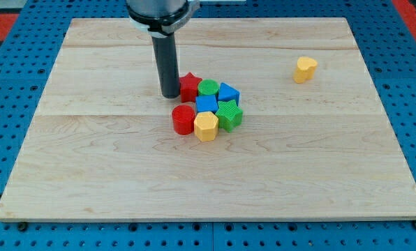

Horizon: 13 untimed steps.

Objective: Push the yellow heart into the group of blocks to the center of the board

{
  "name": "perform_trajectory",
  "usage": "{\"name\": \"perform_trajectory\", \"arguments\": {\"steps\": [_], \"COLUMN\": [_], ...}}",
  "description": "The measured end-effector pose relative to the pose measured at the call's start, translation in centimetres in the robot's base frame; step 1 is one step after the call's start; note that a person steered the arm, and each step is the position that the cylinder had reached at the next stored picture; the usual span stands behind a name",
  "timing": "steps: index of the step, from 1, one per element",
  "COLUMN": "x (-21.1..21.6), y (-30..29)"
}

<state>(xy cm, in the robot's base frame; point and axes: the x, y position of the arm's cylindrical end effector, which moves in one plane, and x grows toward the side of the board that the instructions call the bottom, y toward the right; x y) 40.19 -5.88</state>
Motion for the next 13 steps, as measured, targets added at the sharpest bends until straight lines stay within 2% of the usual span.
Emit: {"name": "perform_trajectory", "arguments": {"steps": [1,2,3,4,6,7,8,10,11,12,13], "x": [0.9,0.9,-3.0,-7.4,-10.9,-9.2,-6.5,-5.9,-4.8,-3.5,-5.1], "y": [0.1,-2.8,-2.6,4.5,26.1,30.5,26.9,20.1,22.3,17.3,12.0]}}
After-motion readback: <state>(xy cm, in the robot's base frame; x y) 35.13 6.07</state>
